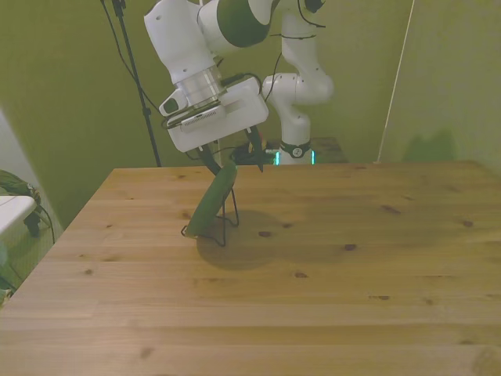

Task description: Unload the plate

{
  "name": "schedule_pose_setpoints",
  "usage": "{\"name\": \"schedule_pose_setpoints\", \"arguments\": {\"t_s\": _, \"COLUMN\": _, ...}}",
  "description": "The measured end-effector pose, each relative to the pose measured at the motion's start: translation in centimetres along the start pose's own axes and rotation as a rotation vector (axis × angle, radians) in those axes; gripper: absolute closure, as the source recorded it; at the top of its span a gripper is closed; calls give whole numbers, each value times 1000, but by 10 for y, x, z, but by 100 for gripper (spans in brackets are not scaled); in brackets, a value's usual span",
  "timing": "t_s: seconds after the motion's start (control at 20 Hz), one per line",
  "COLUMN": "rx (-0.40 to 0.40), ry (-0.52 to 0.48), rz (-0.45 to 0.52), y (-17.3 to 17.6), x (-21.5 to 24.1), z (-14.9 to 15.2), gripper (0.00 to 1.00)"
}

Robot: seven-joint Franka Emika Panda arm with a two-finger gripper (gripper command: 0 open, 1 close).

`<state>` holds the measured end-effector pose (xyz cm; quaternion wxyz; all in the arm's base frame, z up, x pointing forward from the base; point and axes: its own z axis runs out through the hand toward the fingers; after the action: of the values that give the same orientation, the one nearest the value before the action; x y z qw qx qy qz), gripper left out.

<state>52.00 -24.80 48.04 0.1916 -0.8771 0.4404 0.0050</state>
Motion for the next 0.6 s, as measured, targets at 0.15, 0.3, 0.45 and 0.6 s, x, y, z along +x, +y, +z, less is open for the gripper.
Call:
{"name": "schedule_pose_setpoints", "arguments": {"t_s": 0.15, "rx": 3, "ry": -1, "rz": -3, "y": -3, "x": -1, "z": 1, "gripper": 100}}
{"name": "schedule_pose_setpoints", "arguments": {"t_s": 0.3, "rx": 13, "ry": 4, "rz": 3, "y": 0, "x": -1, "z": -3, "gripper": 100}}
{"name": "schedule_pose_setpoints", "arguments": {"t_s": 0.45, "rx": 36, "ry": 16, "rz": 10, "y": 3, "x": 0, "z": -14, "gripper": 100}}
{"name": "schedule_pose_setpoints", "arguments": {"t_s": 0.6, "rx": 44, "ry": 26, "rz": 13, "y": 8, "x": 1, "z": -22, "gripper": 100}}
